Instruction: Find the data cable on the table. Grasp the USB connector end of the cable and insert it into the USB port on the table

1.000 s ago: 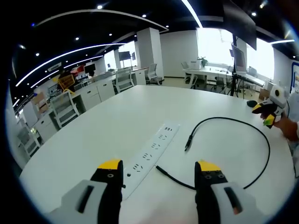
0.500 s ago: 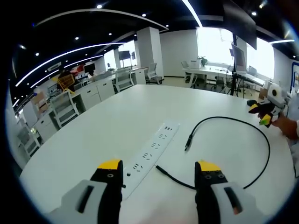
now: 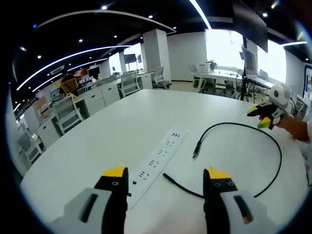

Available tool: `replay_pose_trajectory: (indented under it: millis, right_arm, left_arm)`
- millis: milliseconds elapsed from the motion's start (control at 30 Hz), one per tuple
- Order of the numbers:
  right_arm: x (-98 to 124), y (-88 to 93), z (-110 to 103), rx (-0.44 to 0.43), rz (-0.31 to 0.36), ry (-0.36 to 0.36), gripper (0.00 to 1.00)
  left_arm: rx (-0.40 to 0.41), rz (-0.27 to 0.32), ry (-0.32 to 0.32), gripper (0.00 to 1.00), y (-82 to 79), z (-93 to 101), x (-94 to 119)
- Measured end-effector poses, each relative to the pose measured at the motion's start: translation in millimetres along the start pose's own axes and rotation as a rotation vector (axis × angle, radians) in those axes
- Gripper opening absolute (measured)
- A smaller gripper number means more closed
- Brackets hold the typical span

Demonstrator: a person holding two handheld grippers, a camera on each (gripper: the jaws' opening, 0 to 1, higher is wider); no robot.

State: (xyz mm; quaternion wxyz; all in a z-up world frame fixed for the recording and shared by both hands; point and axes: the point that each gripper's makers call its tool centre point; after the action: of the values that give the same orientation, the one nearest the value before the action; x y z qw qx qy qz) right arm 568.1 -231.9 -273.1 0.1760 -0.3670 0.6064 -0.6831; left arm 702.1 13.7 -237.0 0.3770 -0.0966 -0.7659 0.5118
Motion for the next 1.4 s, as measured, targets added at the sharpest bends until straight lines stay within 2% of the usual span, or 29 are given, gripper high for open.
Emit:
replay_pose_trajectory:
  millis: [167, 267, 500, 633, 800, 1400]
  right_arm:
    - [-16.0, 3.4, 15.1, -0.003, -0.025, -0.029, 0.37]
    - [-26.7, 3.0, 21.7, 0.038, -0.048, -0.054, 0.37]
    - [-46.6, -6.9, 22.4, 0.054, -0.032, -0.118, 0.36]
    - [-66.8, -9.6, 19.6, 0.090, -0.057, -0.174, 0.36]
    - [-85.9, -10.2, 22.5, 0.114, -0.071, -0.210, 0.36]
    - [-111.5, -10.5, 36.2, 0.145, -0.109, -0.257, 0.37]
  left_arm:
    - [0.000, 0.001, -0.001, 0.62, -0.3, -0.1, -0.2]
    - [-0.001, -0.001, 0.000, 0.62, 0.3, 0.7, -0.4]
    - [-0.002, -0.003, 0.002, 0.62, 0.2, 0.8, -1.6]
    - [-0.003, -0.010, 0.002, 0.62, 1.3, 1.6, -2.1]
    - [-0.001, -0.006, 0.002, 0.62, 1.8, 3.7, -0.6]
    - [-0.001, -0.006, 0.004, 0.62, 5.2, 10.9, 3.5]
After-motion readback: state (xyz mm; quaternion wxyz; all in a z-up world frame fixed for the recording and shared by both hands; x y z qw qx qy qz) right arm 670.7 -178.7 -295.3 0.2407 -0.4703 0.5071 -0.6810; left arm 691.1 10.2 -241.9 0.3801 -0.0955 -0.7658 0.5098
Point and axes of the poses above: the point that each gripper's makers call its tool centre point, and the gripper's own axes: x roughly backward along the fingers, z roughly to its right, y roughly out of its underside, and after that the axes turned 11 degrees about -y, right-handed
